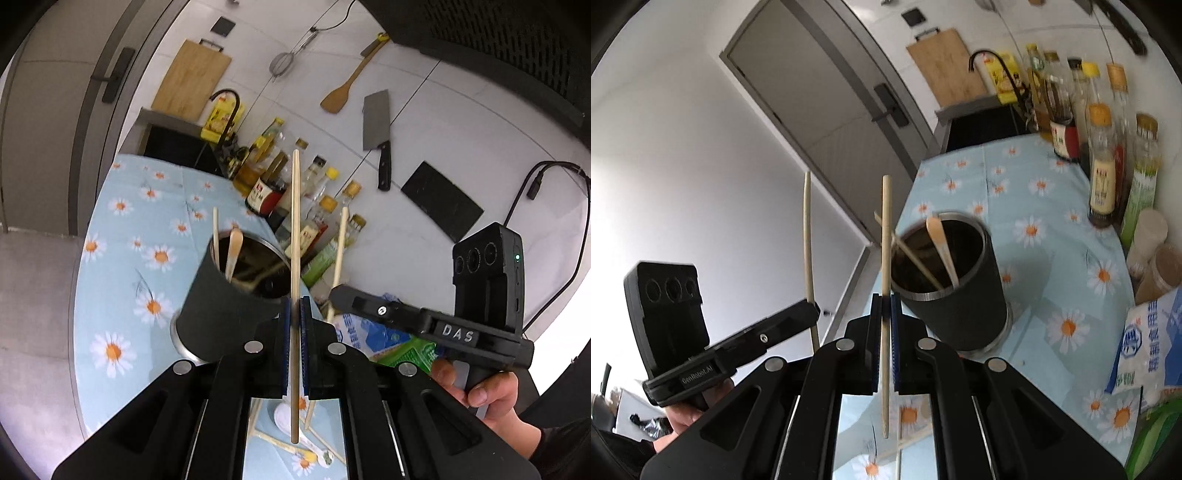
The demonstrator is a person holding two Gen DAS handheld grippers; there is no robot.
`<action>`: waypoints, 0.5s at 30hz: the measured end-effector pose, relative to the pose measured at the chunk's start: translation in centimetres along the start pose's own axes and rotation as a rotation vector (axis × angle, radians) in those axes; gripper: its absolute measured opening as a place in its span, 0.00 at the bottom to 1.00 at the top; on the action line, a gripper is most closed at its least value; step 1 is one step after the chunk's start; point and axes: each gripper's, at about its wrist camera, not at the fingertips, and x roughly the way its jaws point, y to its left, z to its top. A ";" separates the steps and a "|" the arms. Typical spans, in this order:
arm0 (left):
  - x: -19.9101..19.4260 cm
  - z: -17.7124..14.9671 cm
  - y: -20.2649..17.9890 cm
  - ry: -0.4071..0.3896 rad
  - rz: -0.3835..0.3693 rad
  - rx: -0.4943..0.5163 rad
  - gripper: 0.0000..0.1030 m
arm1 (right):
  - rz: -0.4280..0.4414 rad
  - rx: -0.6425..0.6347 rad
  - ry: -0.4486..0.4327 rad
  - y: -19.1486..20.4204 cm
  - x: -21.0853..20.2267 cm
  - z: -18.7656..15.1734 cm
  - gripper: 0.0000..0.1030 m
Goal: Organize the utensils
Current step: 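Lift both held chopsticks and carry them above the black holder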
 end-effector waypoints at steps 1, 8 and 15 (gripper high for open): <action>0.0 0.3 0.0 -0.012 0.002 0.010 0.04 | -0.003 -0.005 -0.016 0.2 -0.2 0.3 0.05; 0.1 2.0 -0.9 -0.131 0.037 0.108 0.04 | -0.041 -0.081 -0.129 1.5 -1.1 2.6 0.05; -0.6 4.2 -2.1 -0.241 0.056 0.127 0.04 | -0.023 -0.137 -0.203 2.2 -1.3 5.2 0.05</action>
